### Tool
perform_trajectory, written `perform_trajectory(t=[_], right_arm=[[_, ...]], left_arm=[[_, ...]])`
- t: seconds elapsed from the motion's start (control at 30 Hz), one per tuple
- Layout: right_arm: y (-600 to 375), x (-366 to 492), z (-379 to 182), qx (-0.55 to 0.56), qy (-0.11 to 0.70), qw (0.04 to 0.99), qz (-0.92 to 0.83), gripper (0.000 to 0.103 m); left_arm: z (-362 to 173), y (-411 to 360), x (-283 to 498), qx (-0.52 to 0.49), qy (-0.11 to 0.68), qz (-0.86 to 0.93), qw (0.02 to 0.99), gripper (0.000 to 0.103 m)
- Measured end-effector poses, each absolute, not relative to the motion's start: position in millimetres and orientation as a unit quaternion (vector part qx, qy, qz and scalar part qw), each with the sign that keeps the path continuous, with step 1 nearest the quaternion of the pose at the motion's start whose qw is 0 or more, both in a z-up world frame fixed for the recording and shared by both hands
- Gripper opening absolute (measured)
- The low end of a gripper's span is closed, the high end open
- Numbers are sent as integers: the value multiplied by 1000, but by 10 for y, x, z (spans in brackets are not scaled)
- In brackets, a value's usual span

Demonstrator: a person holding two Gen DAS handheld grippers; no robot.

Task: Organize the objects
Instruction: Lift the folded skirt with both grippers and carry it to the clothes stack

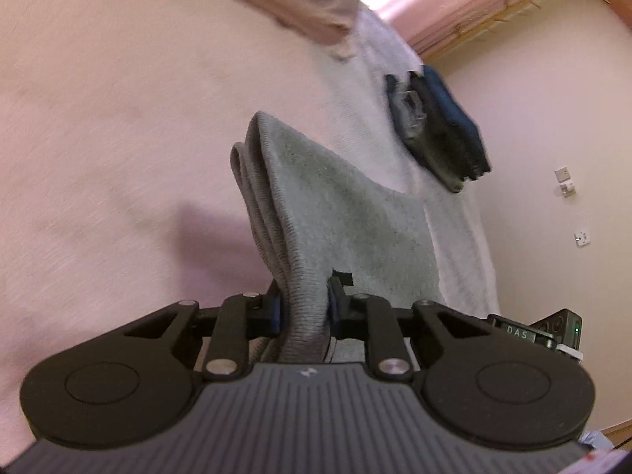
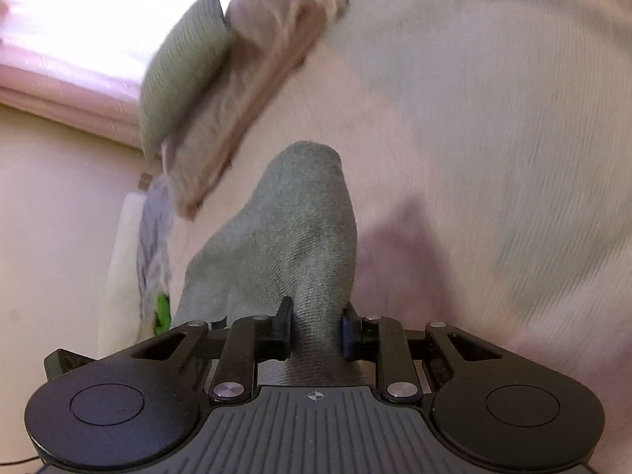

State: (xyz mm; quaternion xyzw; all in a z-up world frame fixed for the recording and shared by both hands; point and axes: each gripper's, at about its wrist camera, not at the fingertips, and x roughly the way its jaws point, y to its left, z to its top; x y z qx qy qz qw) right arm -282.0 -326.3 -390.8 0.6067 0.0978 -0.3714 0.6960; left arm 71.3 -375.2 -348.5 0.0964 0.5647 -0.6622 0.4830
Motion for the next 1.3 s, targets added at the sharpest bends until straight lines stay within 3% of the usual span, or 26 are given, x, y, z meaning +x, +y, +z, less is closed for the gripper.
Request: perform_trajectory(t=[0.33,0.7,0.97,1.3], right_arm=[[-5027,-4590,-3120,580,74,727,-359,19],[-7292,-5942,-2444,530,44,746,-400,19],[-8718,-6087,-2650,535,55,736,-410,19],[-9299,-6326,-3312,563,94,709,-414,21]], left_arm=[[-2723,-5221,-1187,54,515,-694,501,16],[-2240,-7748,-3012,21,478,-732,486,16],[-2349,-9259,-3411,37,475,-728,493,16],[-3079,-9875,-3454,43,515,-708,481,16]])
